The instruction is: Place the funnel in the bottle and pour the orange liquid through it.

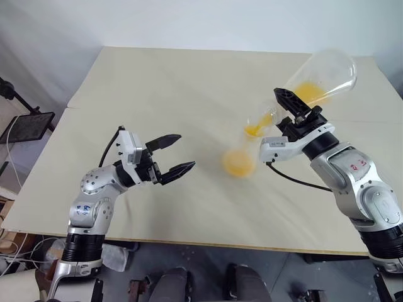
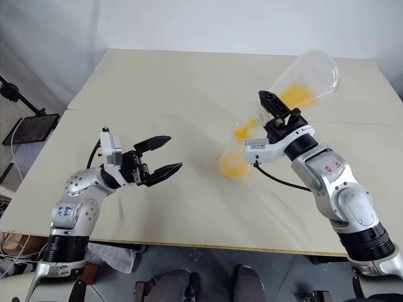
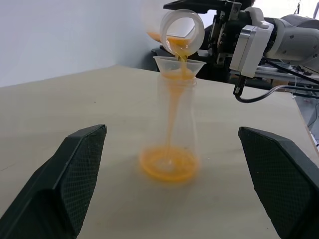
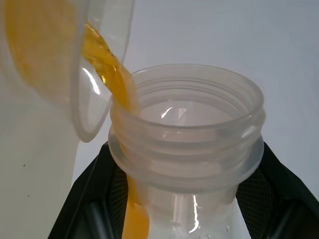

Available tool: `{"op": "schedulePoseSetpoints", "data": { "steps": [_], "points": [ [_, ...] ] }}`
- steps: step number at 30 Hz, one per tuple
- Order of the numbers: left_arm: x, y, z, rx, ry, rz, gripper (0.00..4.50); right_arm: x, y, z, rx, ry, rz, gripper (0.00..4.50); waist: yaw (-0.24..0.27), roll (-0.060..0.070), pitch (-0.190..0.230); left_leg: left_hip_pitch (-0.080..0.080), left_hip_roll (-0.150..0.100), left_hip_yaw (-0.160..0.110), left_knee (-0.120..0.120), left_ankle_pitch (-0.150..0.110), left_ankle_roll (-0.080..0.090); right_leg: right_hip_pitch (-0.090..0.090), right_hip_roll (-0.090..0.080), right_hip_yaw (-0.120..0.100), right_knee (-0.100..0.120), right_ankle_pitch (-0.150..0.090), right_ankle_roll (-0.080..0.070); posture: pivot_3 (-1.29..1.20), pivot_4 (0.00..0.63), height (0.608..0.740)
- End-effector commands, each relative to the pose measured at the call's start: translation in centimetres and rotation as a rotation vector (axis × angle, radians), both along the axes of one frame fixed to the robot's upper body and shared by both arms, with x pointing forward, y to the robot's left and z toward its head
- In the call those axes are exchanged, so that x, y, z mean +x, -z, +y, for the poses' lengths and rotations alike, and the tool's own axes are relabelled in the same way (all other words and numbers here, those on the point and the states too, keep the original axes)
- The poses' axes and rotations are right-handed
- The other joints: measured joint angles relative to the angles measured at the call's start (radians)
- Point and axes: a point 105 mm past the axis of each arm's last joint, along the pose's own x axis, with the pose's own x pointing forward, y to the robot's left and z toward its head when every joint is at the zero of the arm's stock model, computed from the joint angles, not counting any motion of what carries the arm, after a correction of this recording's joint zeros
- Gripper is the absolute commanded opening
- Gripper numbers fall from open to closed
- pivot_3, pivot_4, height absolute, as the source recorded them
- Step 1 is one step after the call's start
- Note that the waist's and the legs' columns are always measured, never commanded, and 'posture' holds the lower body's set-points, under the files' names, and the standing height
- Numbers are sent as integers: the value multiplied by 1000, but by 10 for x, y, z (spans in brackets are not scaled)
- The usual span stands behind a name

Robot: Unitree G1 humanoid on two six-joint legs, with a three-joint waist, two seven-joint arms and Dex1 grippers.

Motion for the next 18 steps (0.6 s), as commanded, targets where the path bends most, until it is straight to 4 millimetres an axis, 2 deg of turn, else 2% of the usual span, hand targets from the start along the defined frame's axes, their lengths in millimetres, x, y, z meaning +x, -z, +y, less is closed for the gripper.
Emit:
{"op": "schedulePoseSetpoints", "data": {
  "steps": [1,18],
  "points": [
    [-6,-11,-5,-5,19,-52,4500,-6,-24,-1,13,-7,-105,2455,0,0,0,0,0,0,0,0,0,0,0,0,0,0,0,0,150,740],
    [-6,-11,-6,-9,16,-54,4500,-4,-26,-5,-12,18,-138,2455,-1,0,0,0,0,0,0,0,0,0,0,0,0,0,0,0,150,740]
  ]
}}
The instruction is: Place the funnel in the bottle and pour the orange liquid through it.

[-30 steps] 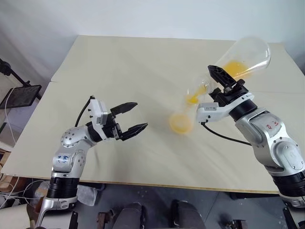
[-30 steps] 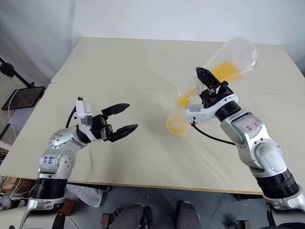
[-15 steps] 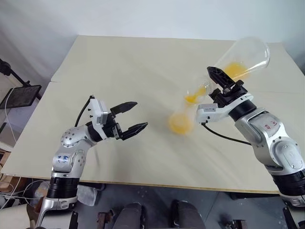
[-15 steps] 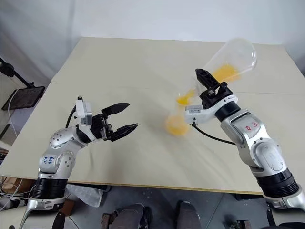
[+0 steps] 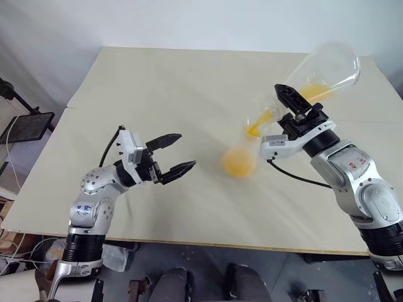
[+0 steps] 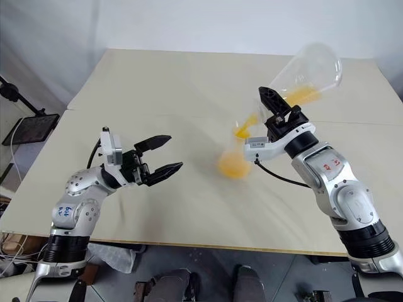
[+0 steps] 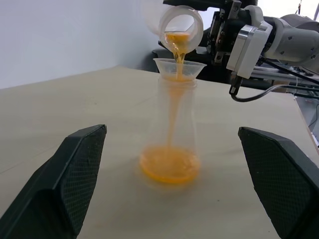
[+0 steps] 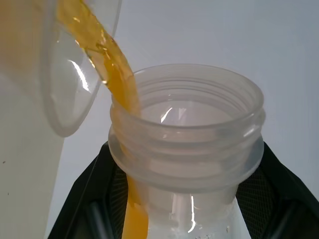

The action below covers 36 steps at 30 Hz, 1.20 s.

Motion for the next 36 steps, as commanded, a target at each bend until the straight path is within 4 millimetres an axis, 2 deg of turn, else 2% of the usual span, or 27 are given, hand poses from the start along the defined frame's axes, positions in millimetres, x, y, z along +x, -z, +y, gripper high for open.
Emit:
{"op": "schedulePoseSetpoints", "data": {
  "steps": [1,36],
  "points": [
    [-6,-11,-5,-4,18,-54,4500,-5,-20,-4,19,3,-86,2455,0,0,0,0,0,0,0,0,0,0,0,0,0,0,0,0,150,740],
    [-6,-11,-7,-15,20,-57,4500,-5,-21,-9,-31,3,-120,2455,-2,0,0,0,0,0,0,0,0,0,0,0,0,0,0,0,150,740]
  ]
}}
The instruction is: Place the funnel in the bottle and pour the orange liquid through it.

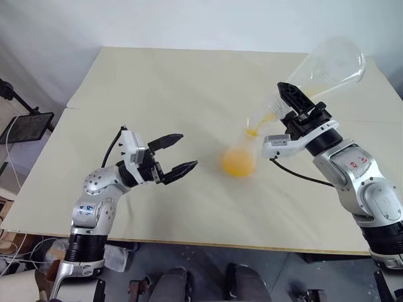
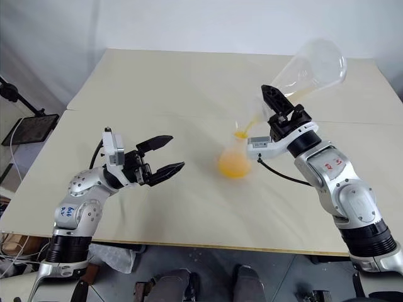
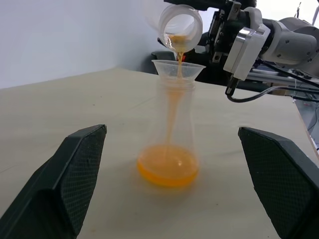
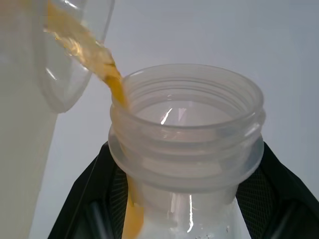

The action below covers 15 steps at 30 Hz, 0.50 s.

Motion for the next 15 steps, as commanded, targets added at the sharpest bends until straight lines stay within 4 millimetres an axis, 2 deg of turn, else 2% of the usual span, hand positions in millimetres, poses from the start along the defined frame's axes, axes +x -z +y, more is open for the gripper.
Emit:
{"op": "schedulePoseSetpoints", "data": {
  "steps": [1,15],
  "points": [
    [-7,-11,-4,-4,20,-61,4500,-6,-20,-5,-15,5,-85,2455,0,0,0,0,0,0,0,0,0,0,0,0,0,0,0,0,150,740],
    [-5,-11,-6,-10,16,-62,4500,-7,-22,-5,-31,-13,-95,2455,-3,0,0,0,0,0,0,0,0,0,0,0,0,0,0,0,150,740]
  ]
}}
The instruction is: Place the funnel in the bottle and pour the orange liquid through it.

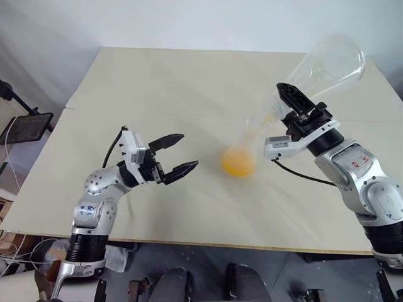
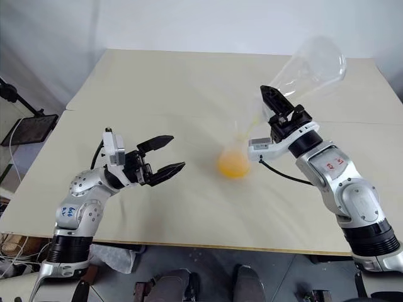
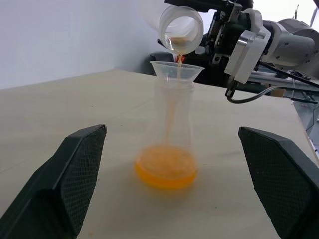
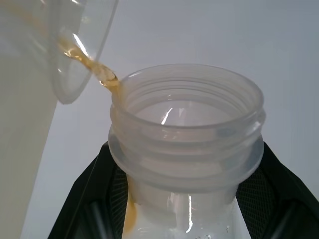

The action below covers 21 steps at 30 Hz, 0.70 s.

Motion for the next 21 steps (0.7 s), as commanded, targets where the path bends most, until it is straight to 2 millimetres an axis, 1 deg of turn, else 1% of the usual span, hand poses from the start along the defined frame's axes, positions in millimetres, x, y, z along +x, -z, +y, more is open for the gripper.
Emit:
{"op": "schedulePoseSetpoints", "data": {
  "steps": [1,7,10,14,19,21],
  "points": [
    [-5,-11,-4,-3,12,-63,4500,-6,-21,-3,-3,-2,-83,2455,0,0,0,0,0,0,0,0,0,0,0,0,0,0,0,0,150,740],
    [-5,-11,-4,-3,10,-64,4500,-5,-21,-1,13,-9,-75,2455,-1,0,0,0,0,0,0,0,0,0,0,0,0,0,0,0,150,740],
    [-4,-12,-3,-4,7,-65,4500,-5,-15,5,-22,-21,-64,2455,-1,0,0,0,0,0,0,0,0,0,0,0,0,0,0,0,150,740],
    [-4,-12,-4,-6,8,-67,4500,-5,-16,4,24,-21,-51,2455,-1,0,0,0,0,0,0,0,0,0,0,0,0,0,0,0,150,740],
    [-4,-12,-4,-6,7,-66,4500,-6,-18,4,29,-21,-58,2455,-1,0,0,0,0,0,0,0,0,0,0,0,0,0,0,0,150,740],
    [-4,-12,-4,-5,7,-66,4500,-6,-21,3,91,-33,-37,2455,-1,0,0,0,0,0,0,0,0,0,0,0,0,0,0,0,150,740]
  ]
}}
